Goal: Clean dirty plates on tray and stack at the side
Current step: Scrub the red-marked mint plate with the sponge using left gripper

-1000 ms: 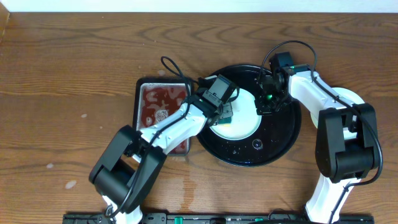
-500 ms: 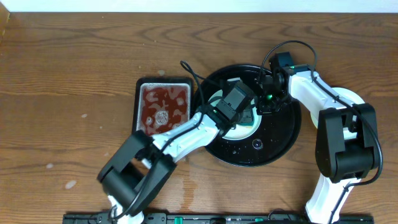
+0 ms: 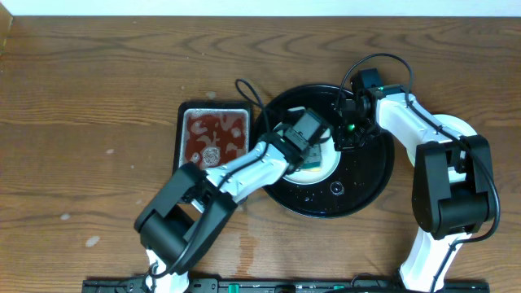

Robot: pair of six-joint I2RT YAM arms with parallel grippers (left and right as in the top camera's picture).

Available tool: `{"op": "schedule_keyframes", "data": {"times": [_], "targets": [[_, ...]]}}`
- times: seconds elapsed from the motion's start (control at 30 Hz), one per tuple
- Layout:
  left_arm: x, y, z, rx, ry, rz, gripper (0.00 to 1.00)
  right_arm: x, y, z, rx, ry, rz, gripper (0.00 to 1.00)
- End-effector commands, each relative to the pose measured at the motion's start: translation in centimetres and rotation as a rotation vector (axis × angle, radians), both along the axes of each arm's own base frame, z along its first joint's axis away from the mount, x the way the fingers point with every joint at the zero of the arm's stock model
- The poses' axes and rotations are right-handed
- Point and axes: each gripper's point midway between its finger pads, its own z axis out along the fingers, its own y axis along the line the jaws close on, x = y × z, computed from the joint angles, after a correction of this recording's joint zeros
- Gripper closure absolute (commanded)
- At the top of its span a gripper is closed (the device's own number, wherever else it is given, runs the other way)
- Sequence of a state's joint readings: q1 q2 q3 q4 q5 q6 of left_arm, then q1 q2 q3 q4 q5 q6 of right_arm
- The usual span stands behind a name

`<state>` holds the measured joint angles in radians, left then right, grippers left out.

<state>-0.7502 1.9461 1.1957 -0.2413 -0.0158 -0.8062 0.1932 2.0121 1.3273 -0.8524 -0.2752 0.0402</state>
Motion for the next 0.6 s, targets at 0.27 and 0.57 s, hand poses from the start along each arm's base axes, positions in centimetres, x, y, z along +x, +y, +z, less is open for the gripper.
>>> {"op": "schedule_keyframes", "data": {"times": [0.27, 0.57], "targets": [[1.6, 5.4, 3.2, 0.085, -0.061, 0.004, 0.93, -0.7, -0.8, -0.6, -0.040, 0.018, 0.016, 0.99], [0.8, 2.6, 4.0, -0.001, -0.064, -0.054, 0.92, -0.7, -0.8, -0.6, -0.040, 0.018, 0.016, 0.99]]}}
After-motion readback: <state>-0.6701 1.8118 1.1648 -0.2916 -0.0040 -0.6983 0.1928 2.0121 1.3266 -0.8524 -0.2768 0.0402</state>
